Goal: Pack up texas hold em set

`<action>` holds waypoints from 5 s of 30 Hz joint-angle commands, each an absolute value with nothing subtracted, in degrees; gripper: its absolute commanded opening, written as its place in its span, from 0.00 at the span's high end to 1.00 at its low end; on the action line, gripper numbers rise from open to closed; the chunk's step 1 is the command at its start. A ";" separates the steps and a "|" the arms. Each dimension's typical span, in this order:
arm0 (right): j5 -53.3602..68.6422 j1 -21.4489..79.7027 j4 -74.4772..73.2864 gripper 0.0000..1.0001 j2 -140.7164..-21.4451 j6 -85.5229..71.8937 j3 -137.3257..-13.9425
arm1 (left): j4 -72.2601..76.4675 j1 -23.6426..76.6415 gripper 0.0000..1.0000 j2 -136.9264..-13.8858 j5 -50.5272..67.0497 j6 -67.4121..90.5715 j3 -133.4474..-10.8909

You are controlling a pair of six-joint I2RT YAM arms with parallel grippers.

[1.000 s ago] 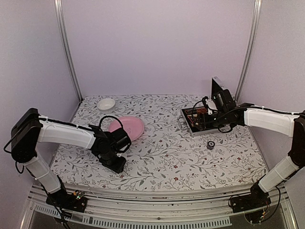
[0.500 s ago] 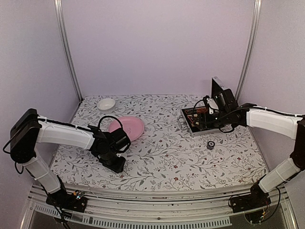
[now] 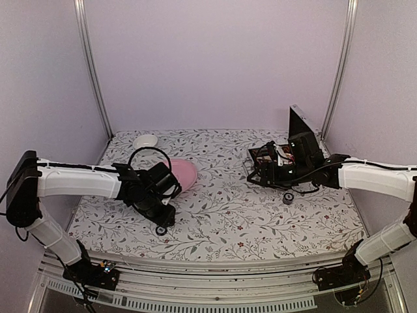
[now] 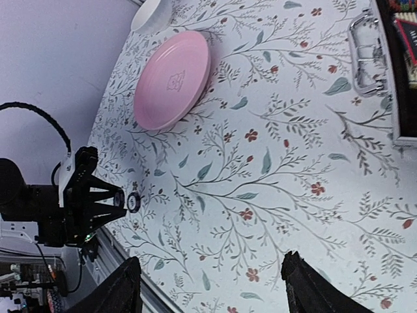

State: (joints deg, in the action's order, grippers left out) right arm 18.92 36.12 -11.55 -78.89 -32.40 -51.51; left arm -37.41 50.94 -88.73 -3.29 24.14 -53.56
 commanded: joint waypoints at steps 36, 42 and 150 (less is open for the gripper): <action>48.01 54.94 26.75 0.62 -106.65 -61.78 -56.80 | -33.13 60.78 1.00 -88.24 9.40 10.00 -64.82; 46.97 55.07 26.64 0.97 -106.30 -61.00 -56.74 | -33.02 60.92 1.00 -88.42 8.44 9.95 -64.47; 3.99 26.89 -24.17 0.41 -92.20 -12.74 -69.79 | -33.79 51.91 0.49 -92.11 -6.55 27.51 -46.80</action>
State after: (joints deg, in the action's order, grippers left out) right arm 3.60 26.96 -25.47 -94.08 -12.10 -70.74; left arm -33.28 50.52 -90.50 -4.71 27.92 -46.26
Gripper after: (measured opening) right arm 0.584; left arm 0.539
